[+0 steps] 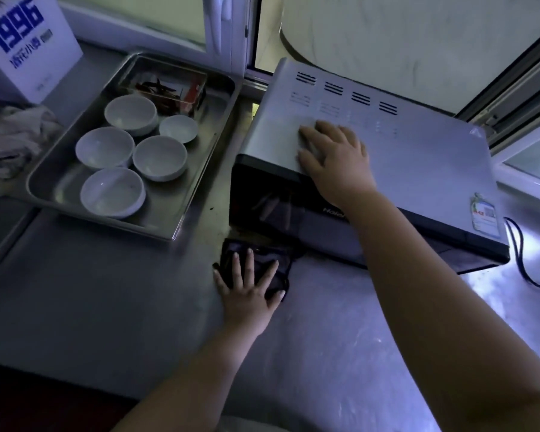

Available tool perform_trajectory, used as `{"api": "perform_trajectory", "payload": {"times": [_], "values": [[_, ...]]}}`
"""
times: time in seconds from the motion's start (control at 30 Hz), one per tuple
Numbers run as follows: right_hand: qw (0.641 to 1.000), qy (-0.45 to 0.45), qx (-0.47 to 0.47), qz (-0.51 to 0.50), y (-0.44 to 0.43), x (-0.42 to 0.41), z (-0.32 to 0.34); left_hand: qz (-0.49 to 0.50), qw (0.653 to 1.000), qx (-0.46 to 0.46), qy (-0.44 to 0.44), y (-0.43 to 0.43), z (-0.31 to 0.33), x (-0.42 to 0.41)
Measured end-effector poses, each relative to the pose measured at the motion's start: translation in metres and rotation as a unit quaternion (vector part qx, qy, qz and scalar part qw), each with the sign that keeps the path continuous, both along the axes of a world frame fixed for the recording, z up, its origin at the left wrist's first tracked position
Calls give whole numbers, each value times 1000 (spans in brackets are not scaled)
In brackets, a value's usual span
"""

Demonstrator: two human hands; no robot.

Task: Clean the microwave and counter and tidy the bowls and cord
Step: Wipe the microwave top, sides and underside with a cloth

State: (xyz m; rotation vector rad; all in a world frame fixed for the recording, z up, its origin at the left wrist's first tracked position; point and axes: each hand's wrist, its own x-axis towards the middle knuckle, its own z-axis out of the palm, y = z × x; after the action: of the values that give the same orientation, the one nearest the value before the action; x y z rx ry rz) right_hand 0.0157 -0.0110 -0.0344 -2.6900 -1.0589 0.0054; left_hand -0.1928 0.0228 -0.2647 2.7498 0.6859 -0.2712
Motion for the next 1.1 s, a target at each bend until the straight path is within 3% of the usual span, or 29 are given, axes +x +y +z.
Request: {"api": "perform_trajectory", "payload": {"times": [0.13,0.37,0.53,0.7,0.83,0.97,1.1], "values": [[1000,-10,14,-7,2,-4,0,0,999,31,-35,30,-10,-15],[1000,-10,19,-16,2,-6,-1,39,997,41,53,34,-1,32],[1000,-9,15,-17,2,-5,-3,17,999,29,-37,9,-6,-20],[1000,-8,20,-14,2,-5,-4,-2,998,17,-59,-44,-6,-68],[1000,-10,16,-13,2,-5,-4,-2,998,34,-45,-18,-6,-15],[1000,-12,20,-13,1,-5,-4,-12,999,34,29,6,5,36],[1000,-14,24,-7,0,-6,-2,4,999,44,-17,-6,-5,11]]}}
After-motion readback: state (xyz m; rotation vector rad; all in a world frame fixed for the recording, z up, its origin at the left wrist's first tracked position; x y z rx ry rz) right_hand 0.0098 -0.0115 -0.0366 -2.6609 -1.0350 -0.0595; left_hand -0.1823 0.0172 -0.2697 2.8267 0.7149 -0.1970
